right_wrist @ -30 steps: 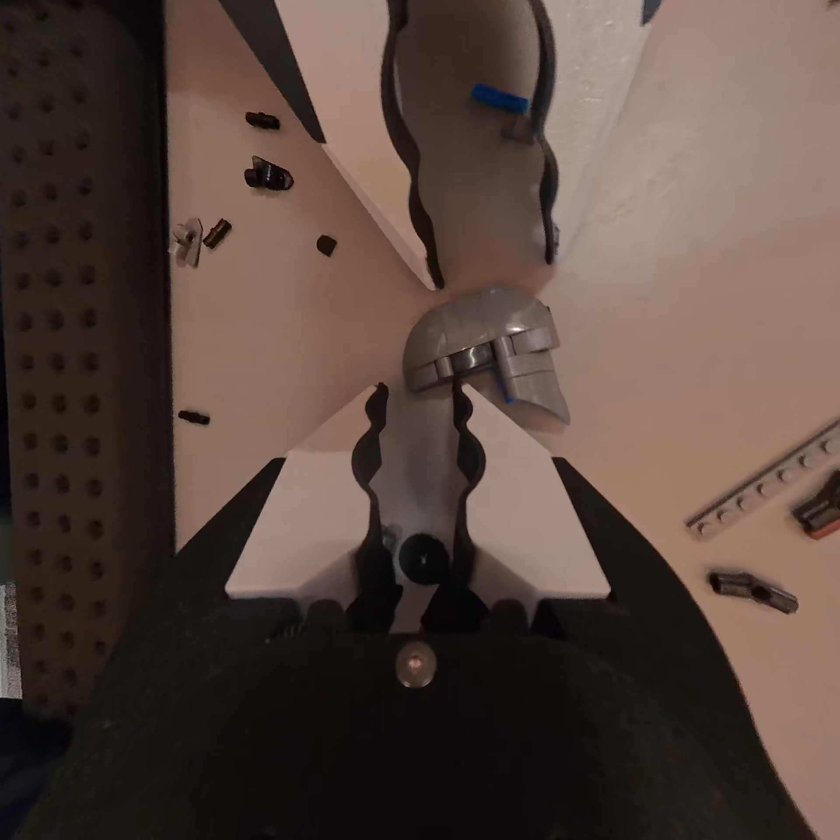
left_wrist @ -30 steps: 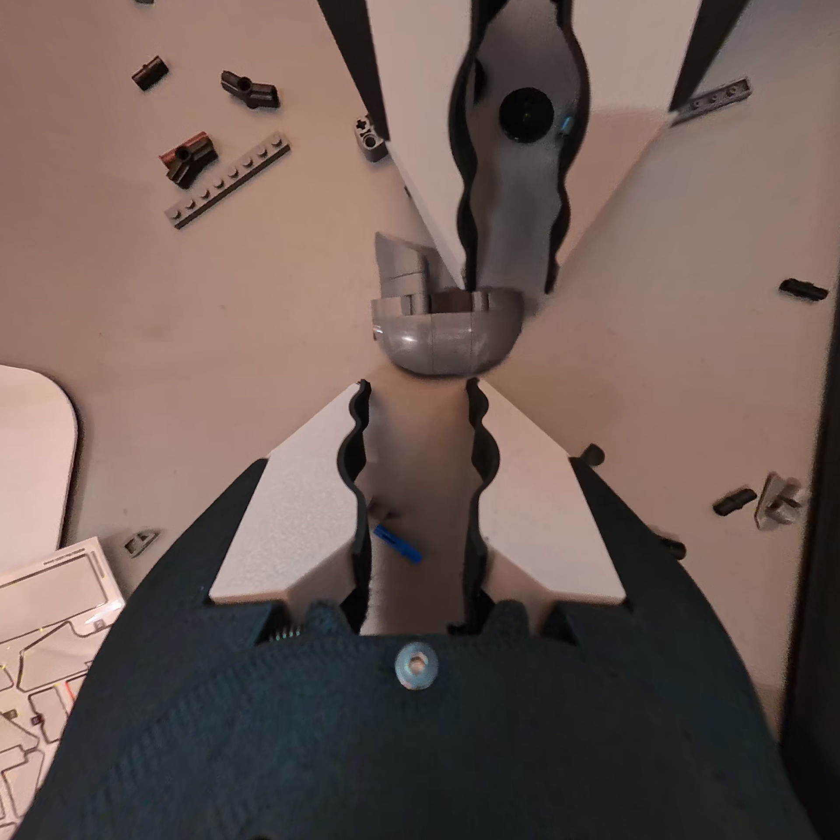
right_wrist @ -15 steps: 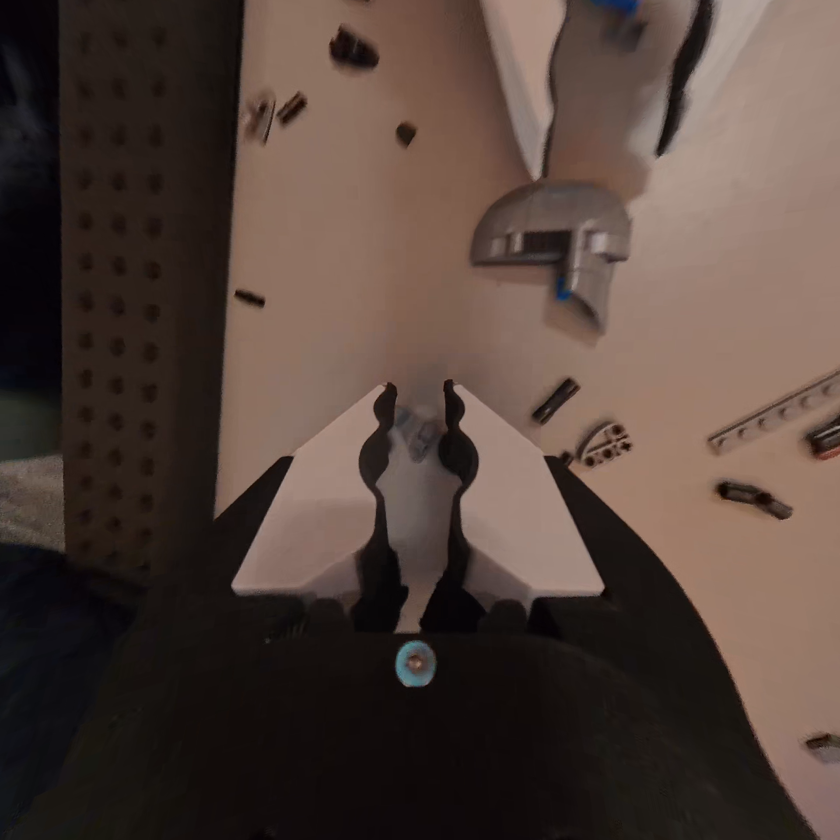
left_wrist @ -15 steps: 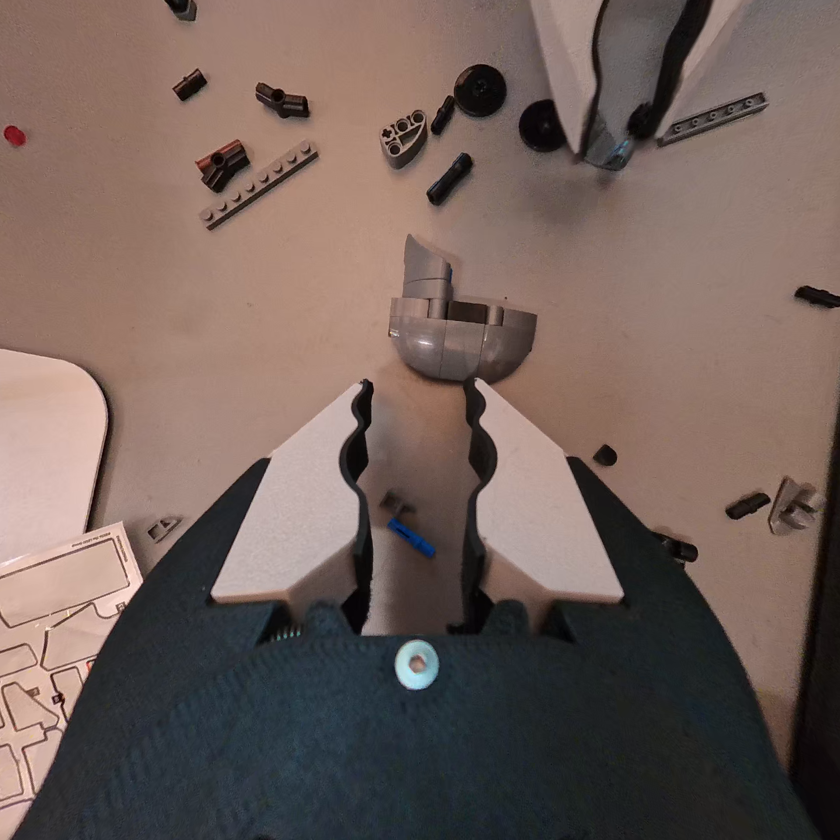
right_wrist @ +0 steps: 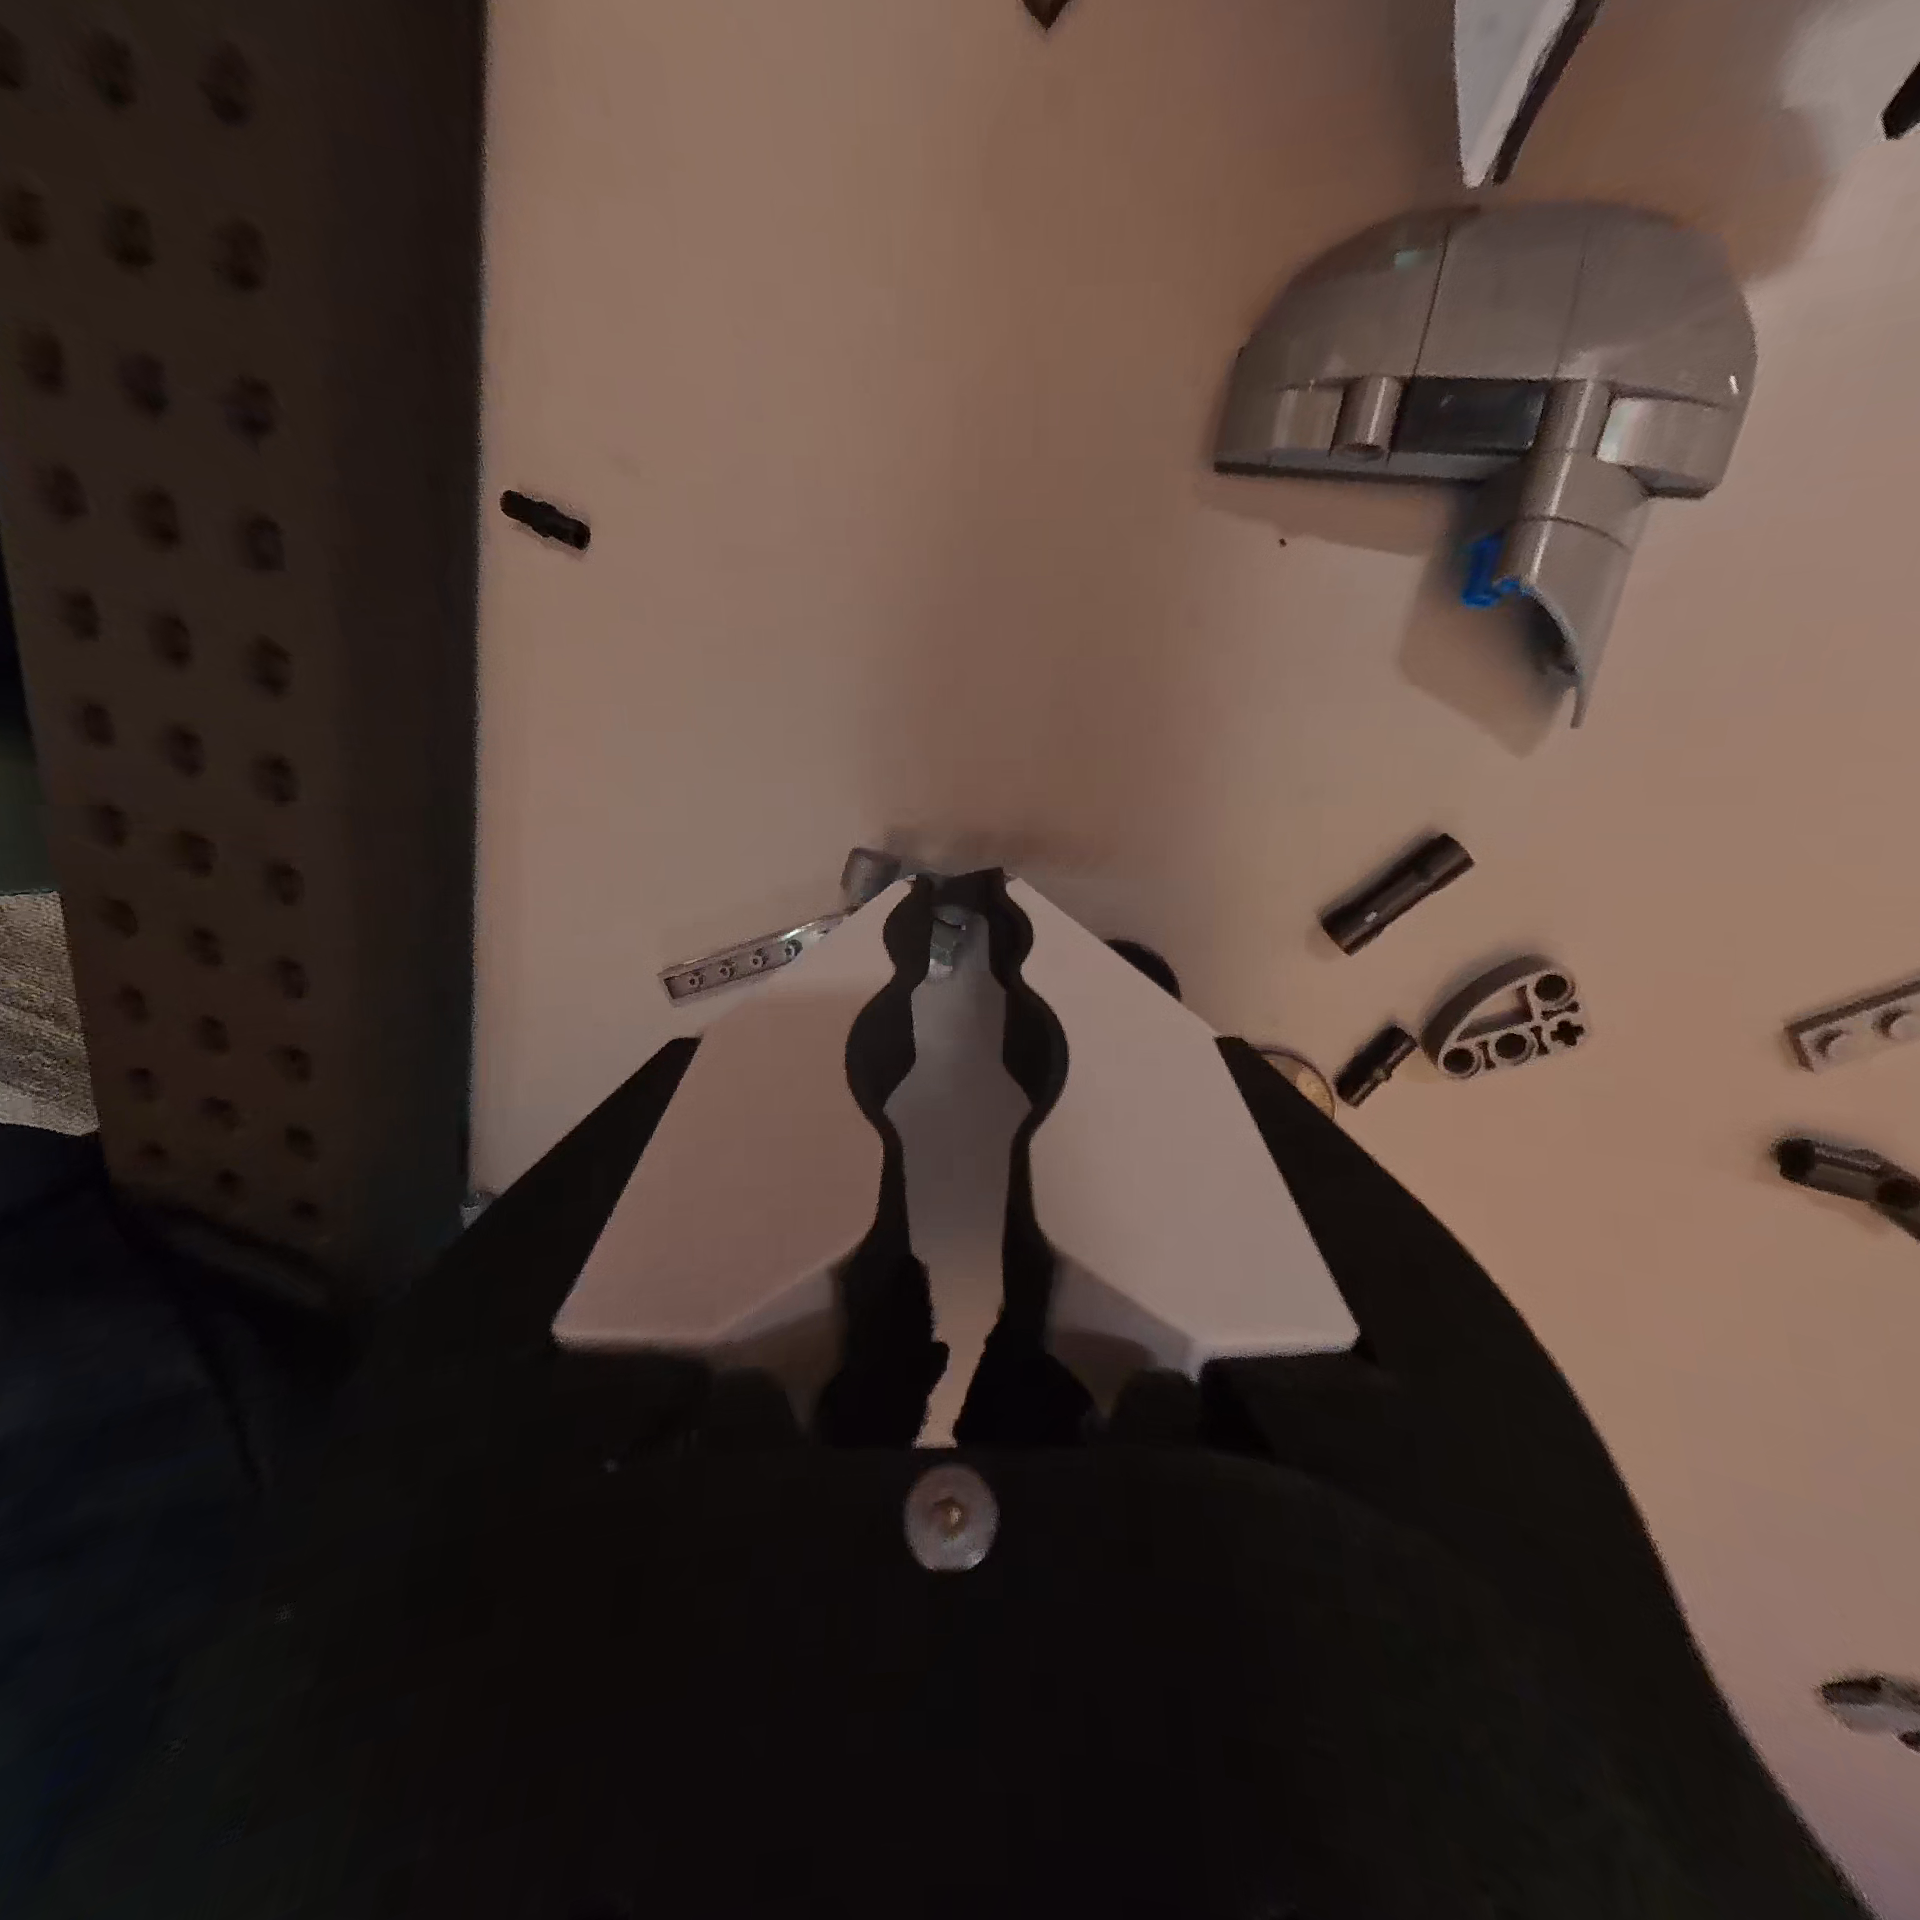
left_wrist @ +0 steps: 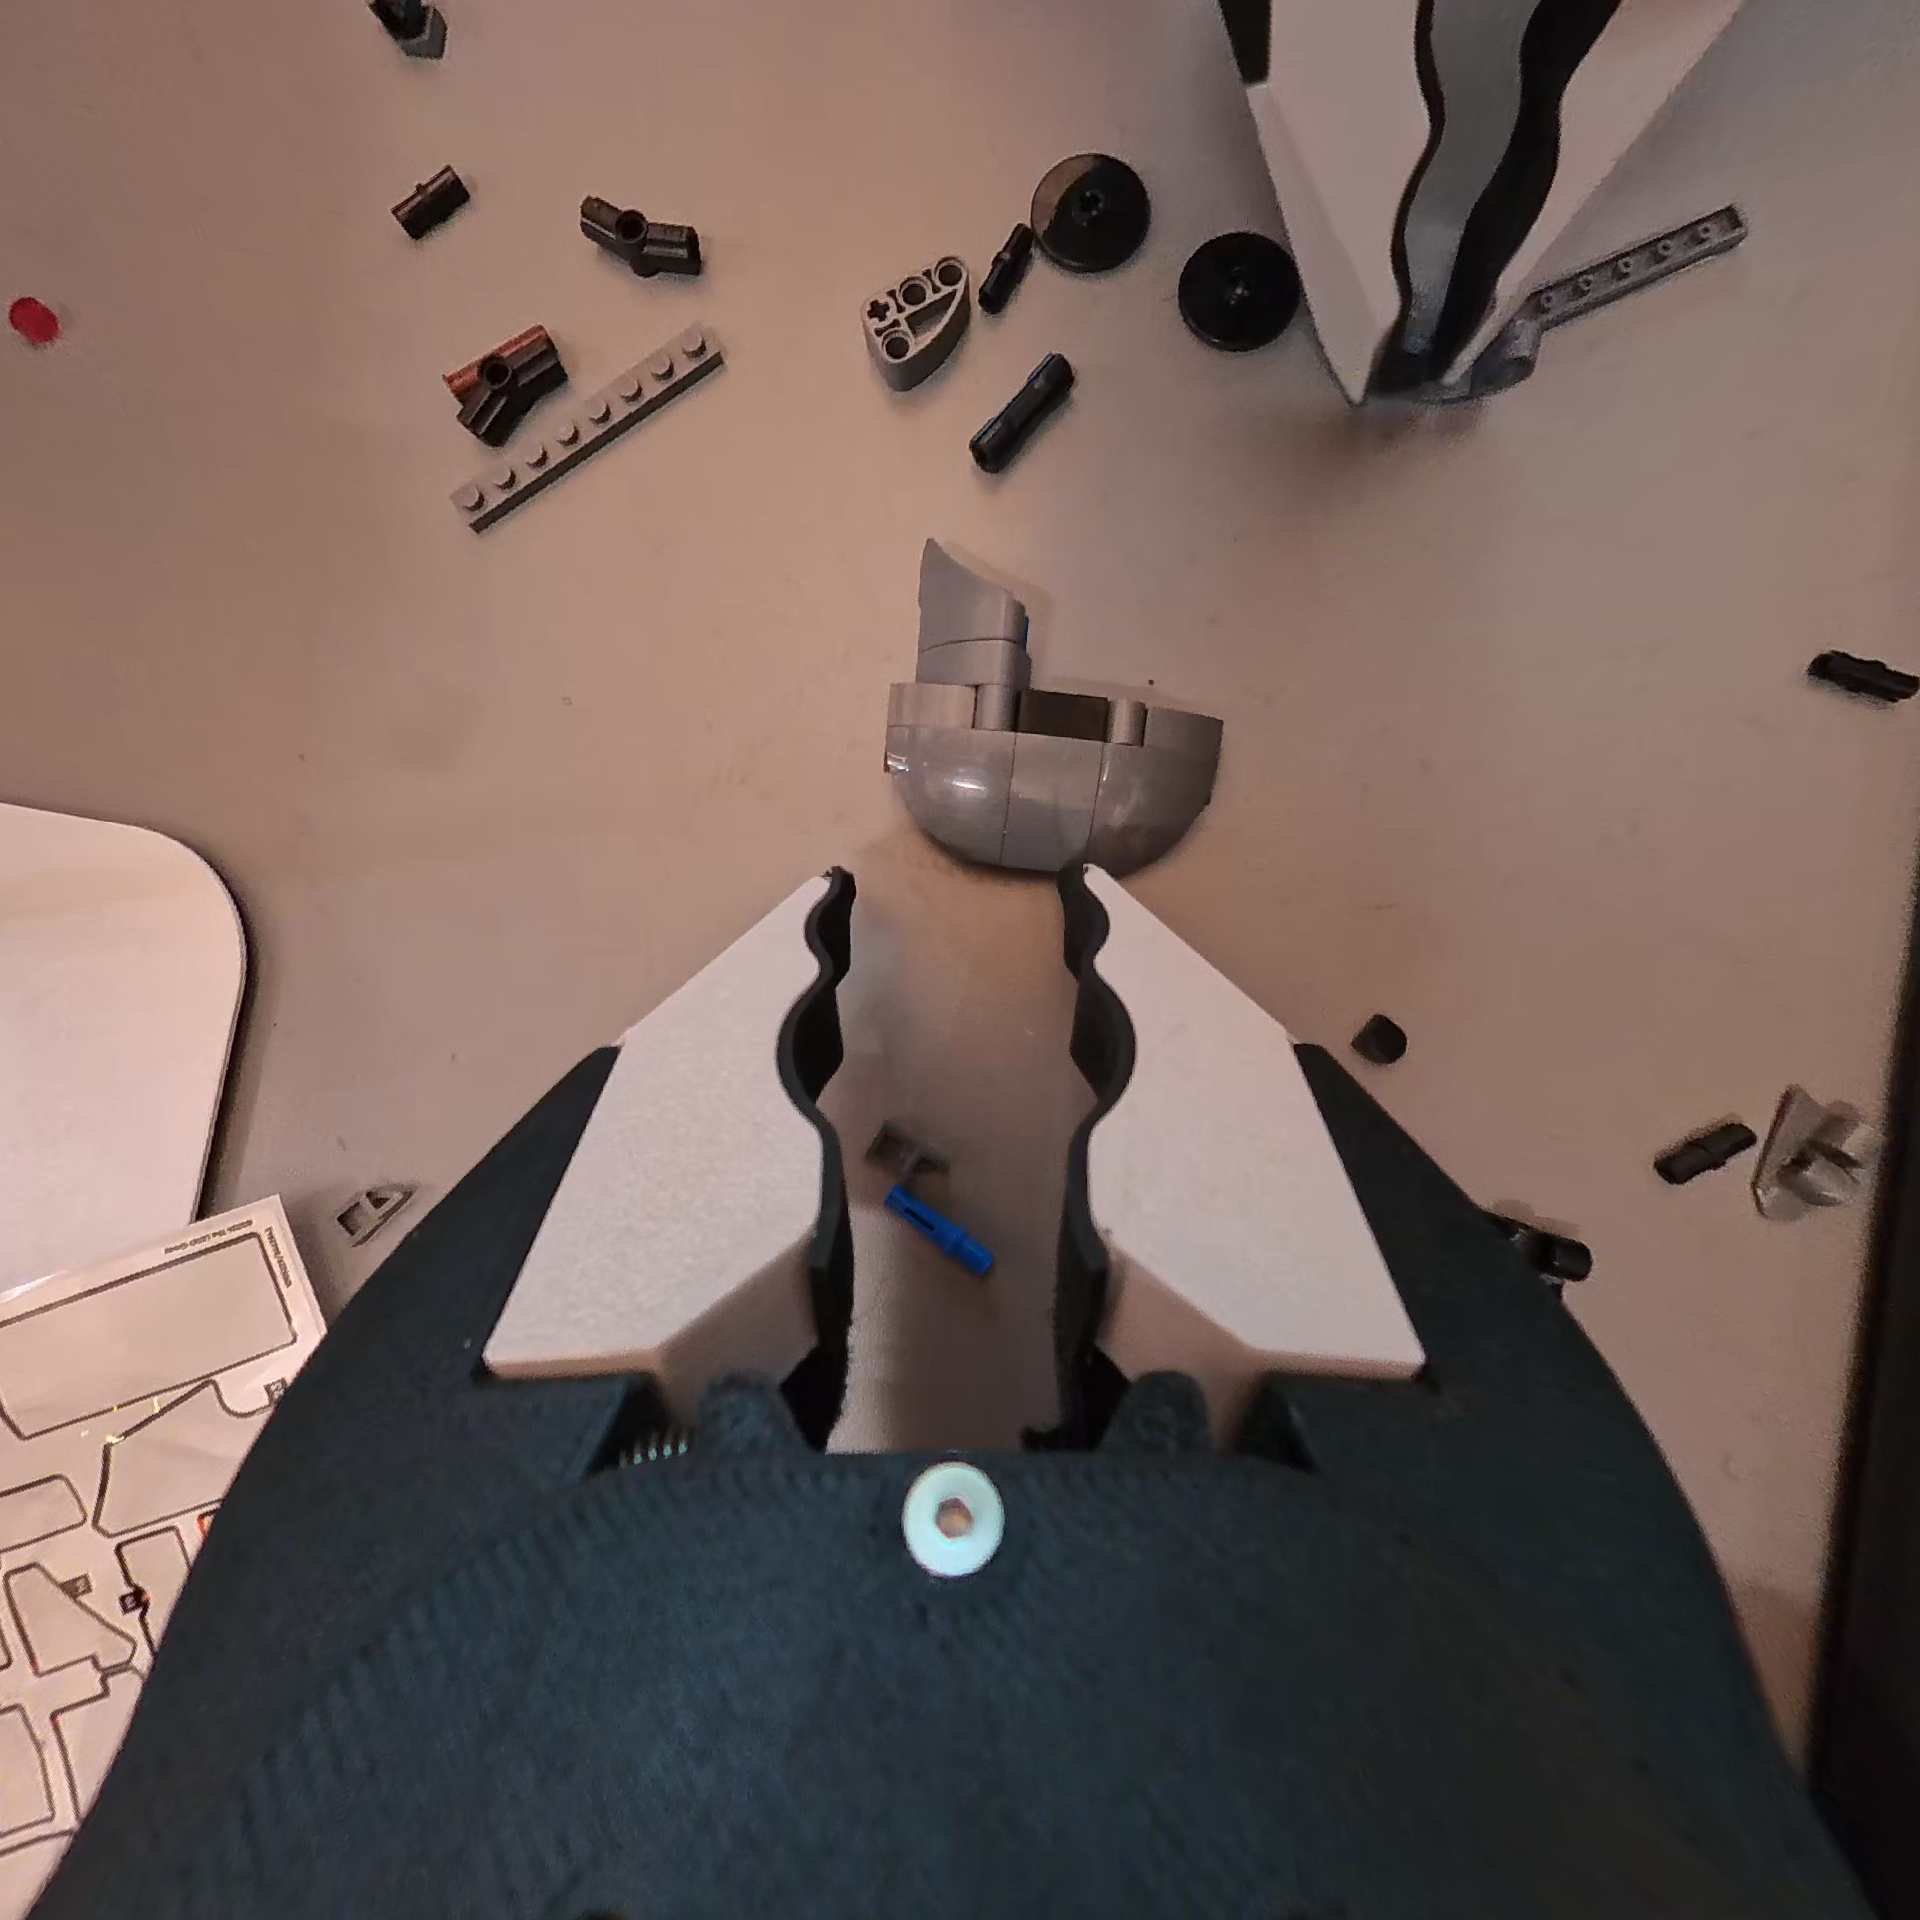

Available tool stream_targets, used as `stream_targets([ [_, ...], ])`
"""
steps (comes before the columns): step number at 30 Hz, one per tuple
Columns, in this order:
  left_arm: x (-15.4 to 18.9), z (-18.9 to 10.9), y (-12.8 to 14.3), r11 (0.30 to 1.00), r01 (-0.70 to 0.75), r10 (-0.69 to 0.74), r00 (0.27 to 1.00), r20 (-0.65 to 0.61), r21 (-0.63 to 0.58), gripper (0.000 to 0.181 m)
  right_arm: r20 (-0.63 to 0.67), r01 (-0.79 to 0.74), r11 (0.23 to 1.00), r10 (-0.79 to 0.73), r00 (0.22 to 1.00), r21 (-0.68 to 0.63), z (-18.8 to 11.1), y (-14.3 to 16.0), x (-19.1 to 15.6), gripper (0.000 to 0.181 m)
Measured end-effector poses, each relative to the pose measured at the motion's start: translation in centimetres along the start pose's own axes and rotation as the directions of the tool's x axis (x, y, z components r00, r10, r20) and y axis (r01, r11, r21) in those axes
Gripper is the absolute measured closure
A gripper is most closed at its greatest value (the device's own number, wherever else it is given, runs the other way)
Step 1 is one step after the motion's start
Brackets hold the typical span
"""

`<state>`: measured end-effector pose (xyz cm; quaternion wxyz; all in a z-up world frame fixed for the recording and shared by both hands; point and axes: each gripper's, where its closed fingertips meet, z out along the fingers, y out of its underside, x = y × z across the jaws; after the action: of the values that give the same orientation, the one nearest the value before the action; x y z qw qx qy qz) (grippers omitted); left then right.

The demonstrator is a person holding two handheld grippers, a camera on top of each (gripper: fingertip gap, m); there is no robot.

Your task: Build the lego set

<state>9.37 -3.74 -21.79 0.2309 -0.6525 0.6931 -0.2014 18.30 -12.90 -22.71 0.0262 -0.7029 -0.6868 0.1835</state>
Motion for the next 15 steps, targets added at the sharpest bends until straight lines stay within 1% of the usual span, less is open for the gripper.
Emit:
stream_targets([
  [3,0.0,0.0,0.0,1.0,-0.001,0.001,1.0,0.0,0.001,0.142,-0.009,0.009,1.0,-0.009,1.0,0.017,0.2,-0.7,0.2,0.173],
  [7,0.4,-0.1,-0.4,1.0,-0.015,0.015,1.0,-0.011,0.017,0.142,-0.039,0.019,0.998,-0.016,0.999,0.067,0.5,-2.4,0.9,0.175],
  [9,1.3,-0.3,-1.0,0.998,-0.06,0.061,0.997,-0.037,0.036,0.139,-0.053,0.022,0.995,-0.017,0.998,0.096,0.5,-3.3,1.2,0.176],
  [11,2.0,-0.5,-1.7,0.992,-0.12,0.121,0.992,-0.024,0.046,0.141,-0.051,0.003,0.99,0.005,0.999,0.142,0.3,-4.1,1.5,0.177],
  [12,2.7,-0.6,-2.2,0.988,-0.142,0.145,0.989,-0.035,0.062,0.142,-0.048,-0.019,0.986,0.027,0.998,0.163,0.0,-4.2,1.7,0.178],
  [13,3.3,-0.7,-2.7,0.984,-0.162,0.166,0.985,-0.046,0.077,0.143,-0.045,-0.039,0.982,0.048,0.998,0.183,-0.4,-4.2,1.9,0.174],
  [15,4.2,-0.5,-3.2,0.976,-0.202,0.207,0.977,-0.053,0.082,0.144,-0.057,-0.059,0.974,0.073,0.996,0.218,-1.3,-4.0,2.4,0.173],
])
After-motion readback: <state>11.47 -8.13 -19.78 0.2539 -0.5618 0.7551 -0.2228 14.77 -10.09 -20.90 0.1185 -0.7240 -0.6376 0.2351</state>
